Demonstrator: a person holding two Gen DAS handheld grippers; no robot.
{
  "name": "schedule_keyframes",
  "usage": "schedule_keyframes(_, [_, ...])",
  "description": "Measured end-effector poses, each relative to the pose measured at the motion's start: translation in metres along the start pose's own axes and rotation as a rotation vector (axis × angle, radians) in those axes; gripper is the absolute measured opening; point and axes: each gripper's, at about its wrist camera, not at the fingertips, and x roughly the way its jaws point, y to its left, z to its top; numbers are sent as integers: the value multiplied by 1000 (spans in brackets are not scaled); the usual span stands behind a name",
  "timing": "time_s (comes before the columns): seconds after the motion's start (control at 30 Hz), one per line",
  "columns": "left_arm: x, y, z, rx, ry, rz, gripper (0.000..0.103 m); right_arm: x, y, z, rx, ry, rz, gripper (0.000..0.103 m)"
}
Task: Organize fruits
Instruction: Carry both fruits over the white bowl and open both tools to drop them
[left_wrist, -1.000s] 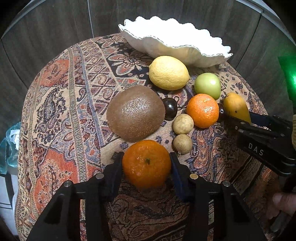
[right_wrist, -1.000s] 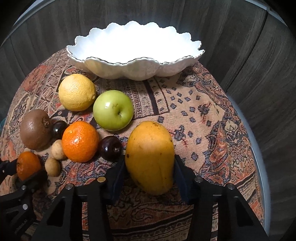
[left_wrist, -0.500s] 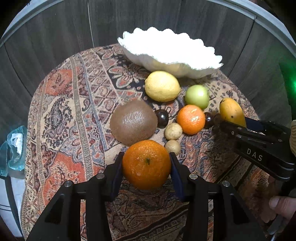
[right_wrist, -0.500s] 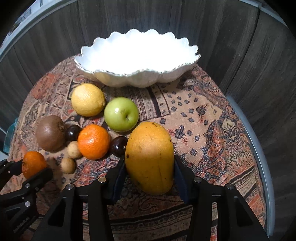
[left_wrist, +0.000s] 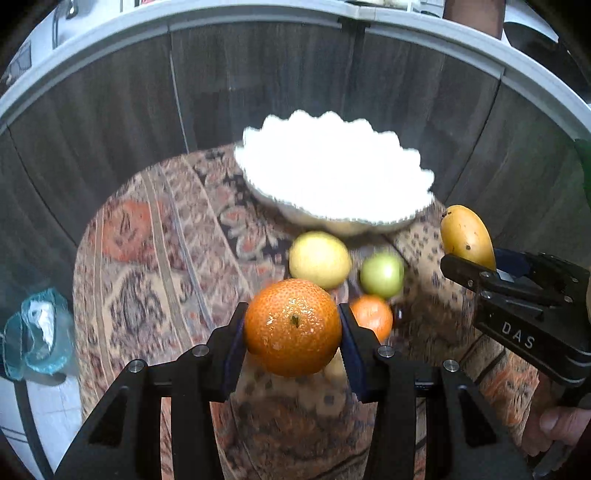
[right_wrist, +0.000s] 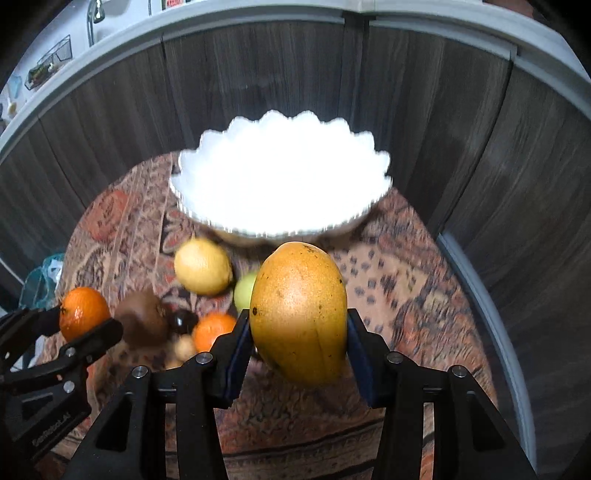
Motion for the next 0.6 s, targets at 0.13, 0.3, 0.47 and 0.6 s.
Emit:
schedule_keyframes(0.13, [1,0,31,28,-41,0,45,-1,-6,23,3,-36,-9,49])
schedule_keyframes(0.3, [9,1,70,43,-90,-5,46,5,-19,60,11,-75,-26,49])
schedule_keyframes(0.47, [31,1,103,58,-103,-21,46,19,-29,90,9,-94,-42,49])
schedule_keyframes(0.6, [58,-5,119,84,-96,-33,46,35,-36,107,20,-93,-56,49])
